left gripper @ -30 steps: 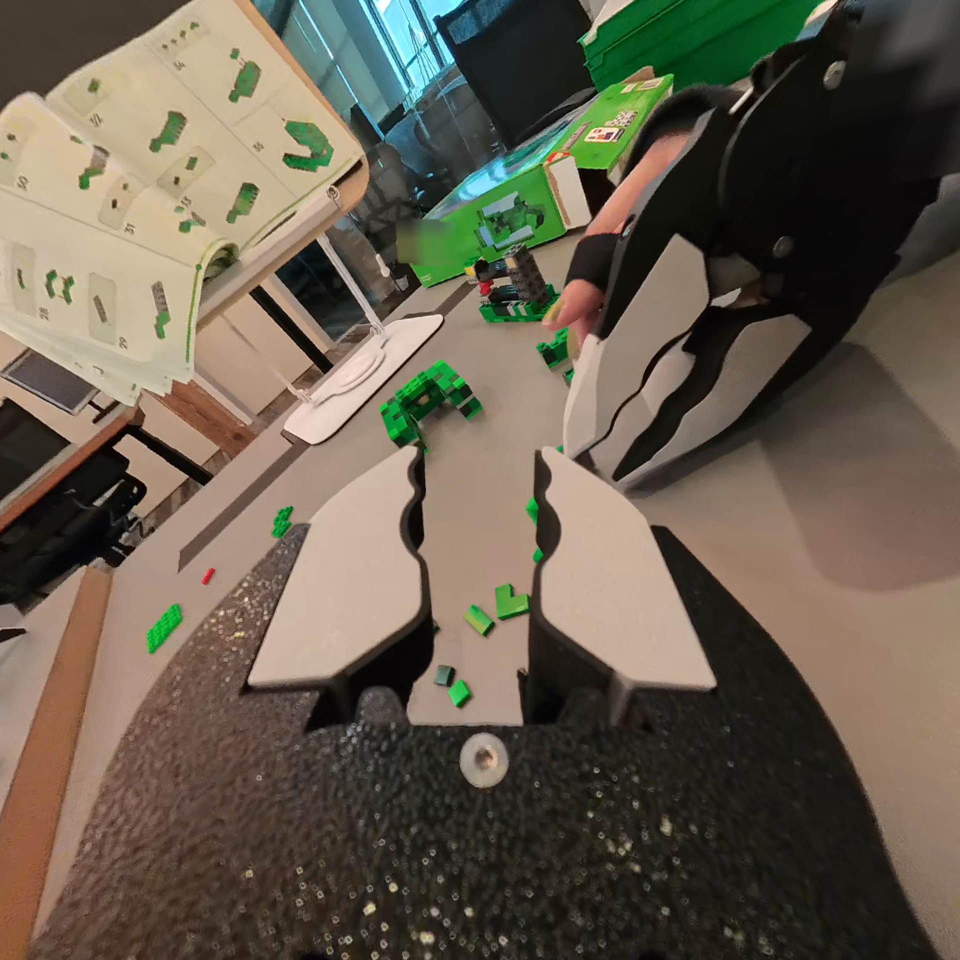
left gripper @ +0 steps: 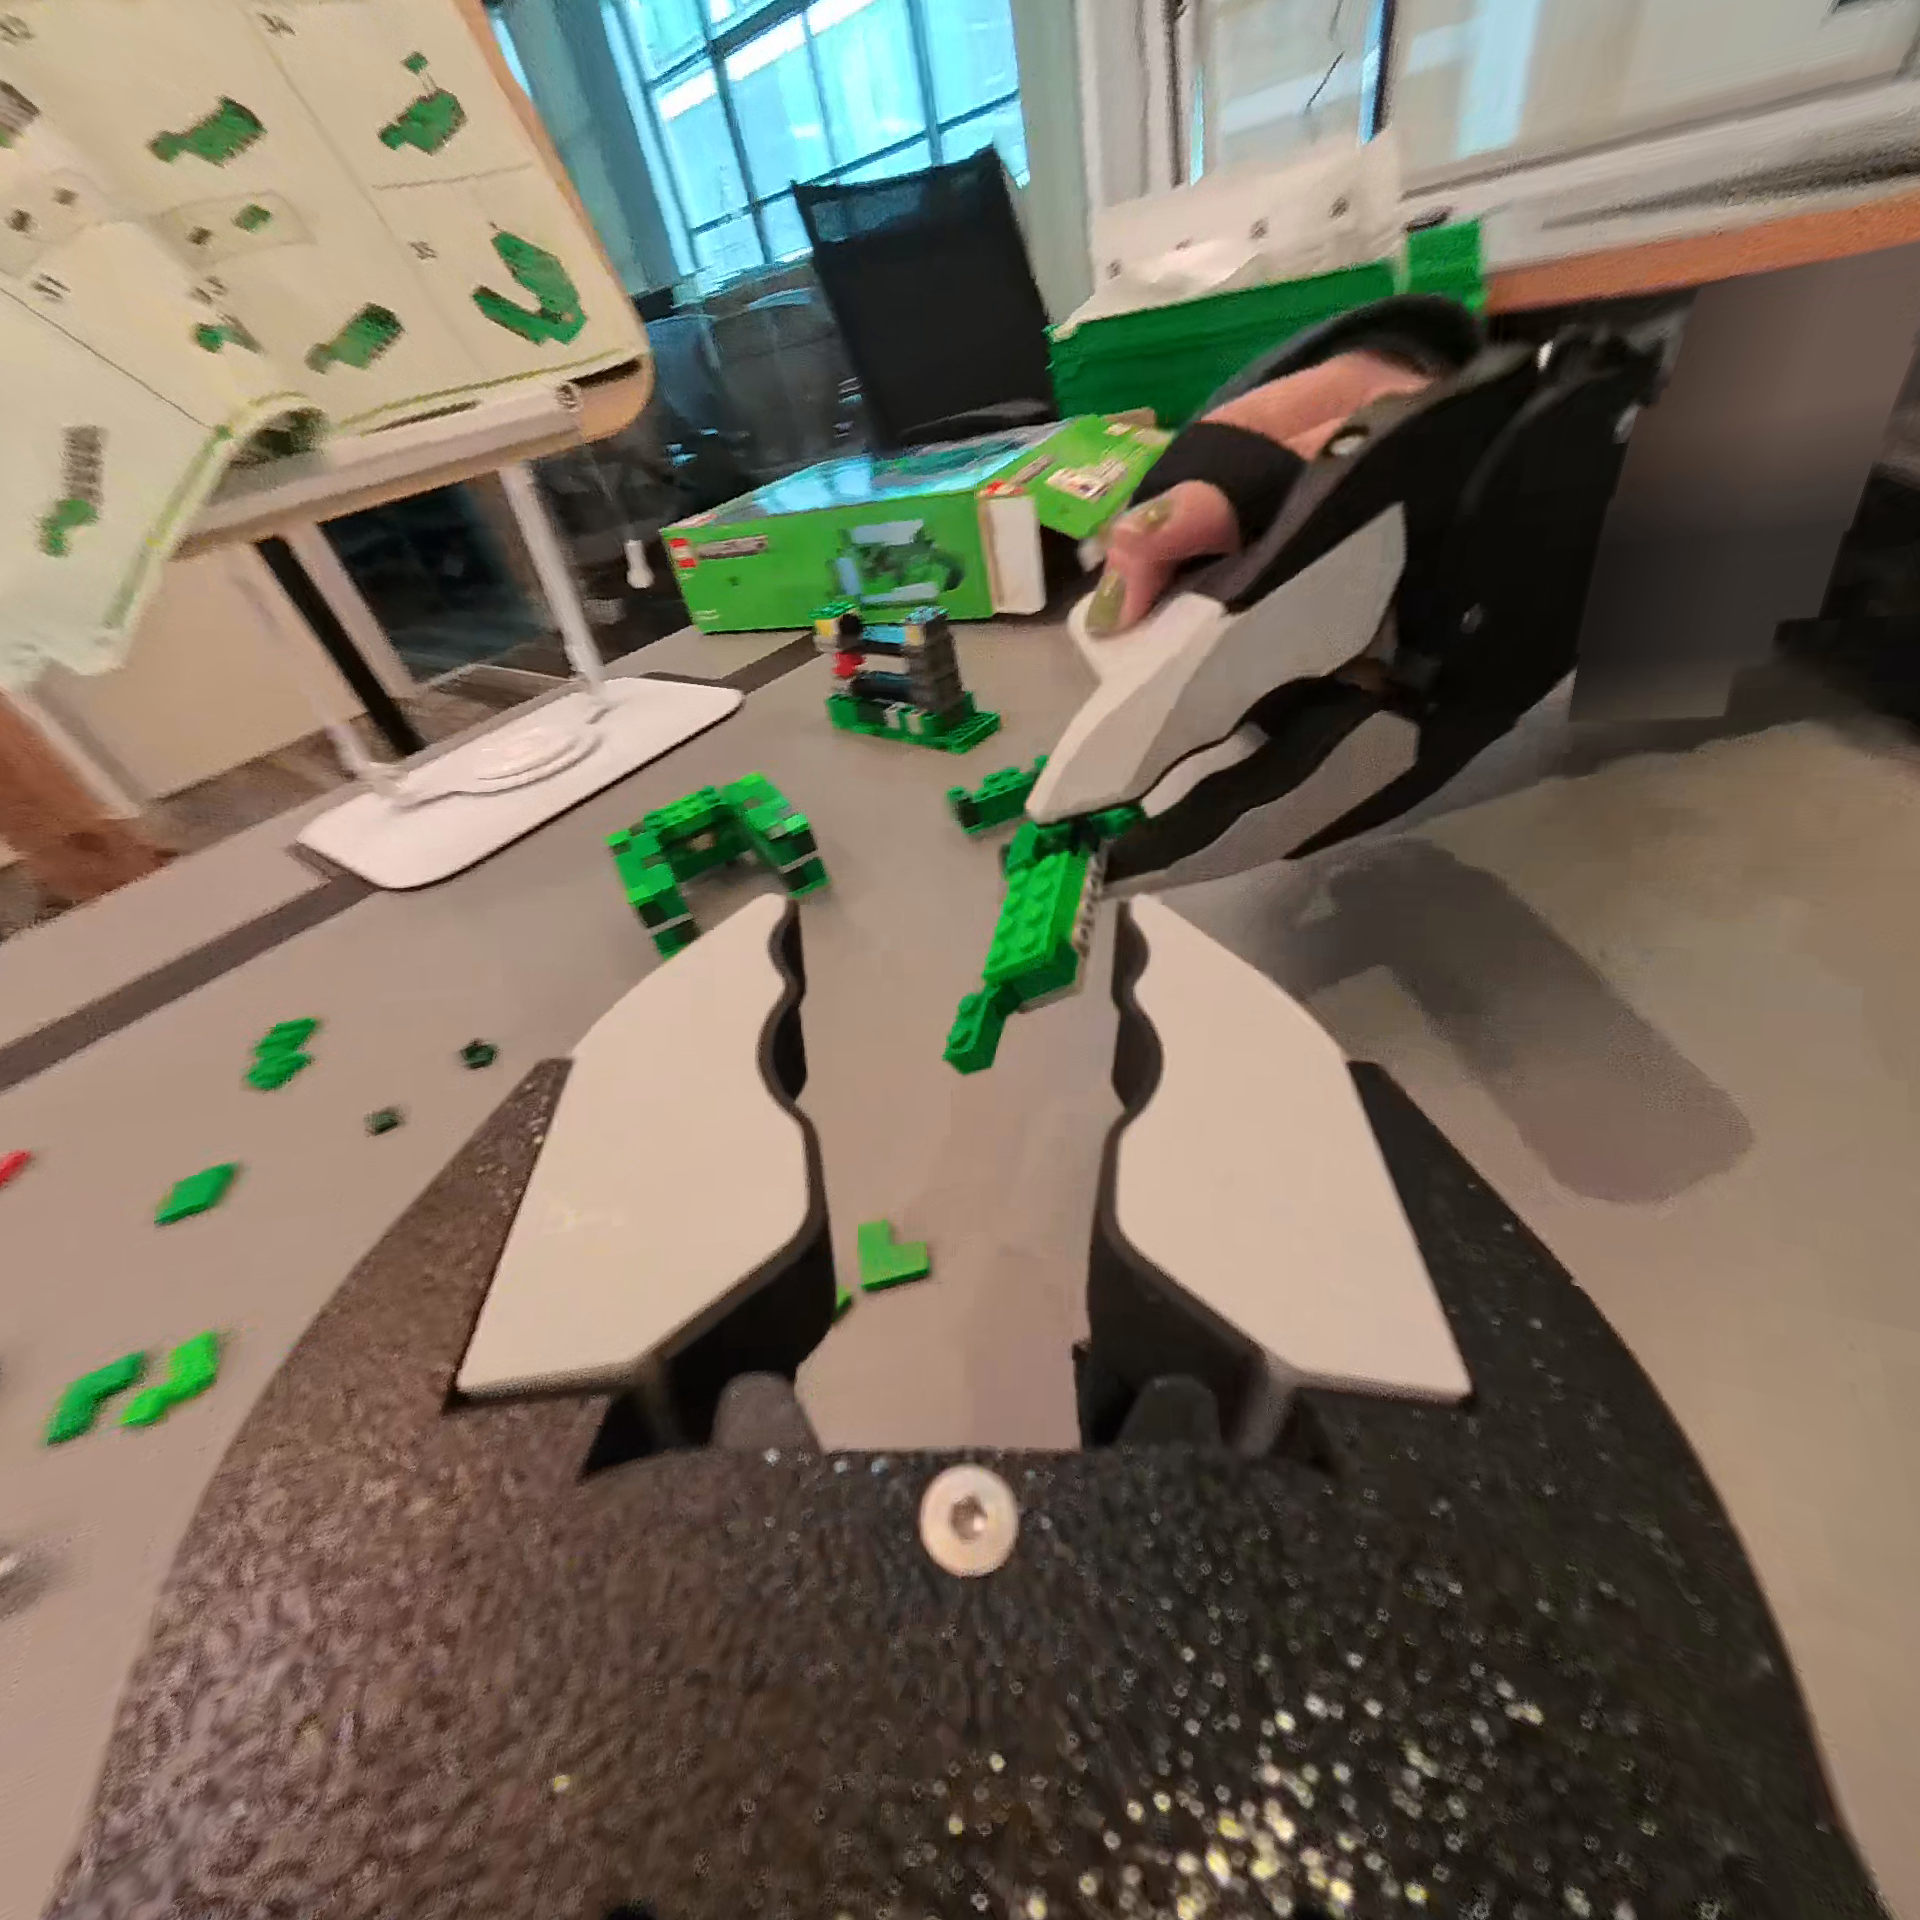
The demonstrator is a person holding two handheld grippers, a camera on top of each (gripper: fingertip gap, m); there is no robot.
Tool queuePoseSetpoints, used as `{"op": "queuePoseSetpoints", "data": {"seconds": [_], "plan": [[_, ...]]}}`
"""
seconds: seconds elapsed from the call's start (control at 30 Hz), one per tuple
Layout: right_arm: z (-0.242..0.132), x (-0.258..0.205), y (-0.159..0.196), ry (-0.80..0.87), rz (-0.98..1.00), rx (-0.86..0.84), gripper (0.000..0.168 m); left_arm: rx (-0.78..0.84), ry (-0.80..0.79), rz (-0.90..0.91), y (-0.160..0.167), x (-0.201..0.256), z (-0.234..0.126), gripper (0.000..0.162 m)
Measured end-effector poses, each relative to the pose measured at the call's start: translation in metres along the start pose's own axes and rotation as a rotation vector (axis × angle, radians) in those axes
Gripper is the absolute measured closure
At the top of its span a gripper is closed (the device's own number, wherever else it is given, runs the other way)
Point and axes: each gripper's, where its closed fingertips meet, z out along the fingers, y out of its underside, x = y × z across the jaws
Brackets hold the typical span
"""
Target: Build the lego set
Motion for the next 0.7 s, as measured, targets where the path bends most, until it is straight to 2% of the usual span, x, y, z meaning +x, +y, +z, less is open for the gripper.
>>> {"op": "queuePoseSetpoints", "data": {"seconds": [0.17, 0.3, 0.4, 0.5, 0.63, 0.7], "plan": [[-0.015, 0.013, -0.015, 0.136, -0.176, 0.038, 0.151, 0.038, 0.195, -0.158, -0.005, 0.02, 0.003, 0.101], [-0.016, 0.018, -0.018, 0.177, -0.259, 0.027, 0.151, -0.007, 0.241, -0.119, 0.0, 0.031, 0.006, 0.106], [-0.014, 0.016, -0.019, 0.178, -0.293, 0.015, 0.151, -0.039, 0.254, -0.058, 0.004, 0.039, 0.007, 0.12], [-0.013, 0.015, -0.02, 0.171, -0.279, 0.02, 0.151, -0.058, 0.241, -0.003, 0.007, 0.04, 0.008, 0.141], [-0.014, 0.01, -0.018, 0.129, -0.192, 0.052, 0.146, -0.087, 0.223, 0.01, 0.012, 0.038, 0.009, 0.142], [-0.02, 0.006, -0.012, 0.07, -0.048, 0.08, 0.138, -0.111, 0.216, 0.029, 0.015, 0.038, 0.01, 0.142]]}}
